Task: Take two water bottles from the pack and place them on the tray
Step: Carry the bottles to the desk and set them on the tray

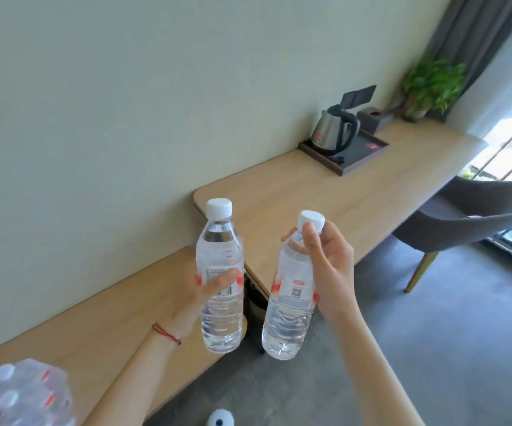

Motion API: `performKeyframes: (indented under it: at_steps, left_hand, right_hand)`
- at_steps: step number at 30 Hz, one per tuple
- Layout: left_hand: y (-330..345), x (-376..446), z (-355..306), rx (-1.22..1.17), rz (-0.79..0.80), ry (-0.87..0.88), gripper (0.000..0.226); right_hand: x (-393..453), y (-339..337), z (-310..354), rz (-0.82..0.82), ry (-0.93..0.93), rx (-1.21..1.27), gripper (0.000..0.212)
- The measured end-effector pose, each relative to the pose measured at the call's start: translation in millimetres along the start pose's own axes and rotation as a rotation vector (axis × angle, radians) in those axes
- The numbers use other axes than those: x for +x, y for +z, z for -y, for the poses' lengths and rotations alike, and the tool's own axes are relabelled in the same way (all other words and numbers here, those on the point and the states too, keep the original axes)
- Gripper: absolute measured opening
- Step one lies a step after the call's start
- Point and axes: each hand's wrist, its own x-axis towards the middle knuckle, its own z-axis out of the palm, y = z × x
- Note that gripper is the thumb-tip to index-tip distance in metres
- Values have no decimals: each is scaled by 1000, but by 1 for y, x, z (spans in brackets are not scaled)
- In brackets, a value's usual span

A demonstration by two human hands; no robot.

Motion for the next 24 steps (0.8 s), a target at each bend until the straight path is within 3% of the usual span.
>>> performKeyframes:
  at_steps: [2,7,15,19,24]
  left_hand:
    - [32,27,1,18,33,-12,82]
    - [127,120,13,77,116,14,52]
    - [271,243,13,128,257,32,64]
    - [336,288,17,145,274,34,61]
    - [411,331,30,134,178,49,59]
  right_hand:
    - [25,-31,-11,-29,0,-27,27]
    - [92,-125,-39,-191,17,-89,35]
    - [190,-257,-62,-374,61,-62,33]
    - [237,-315,-78,-357,43,-90,27]
    - [302,-382,-100,-250,14,-73,25]
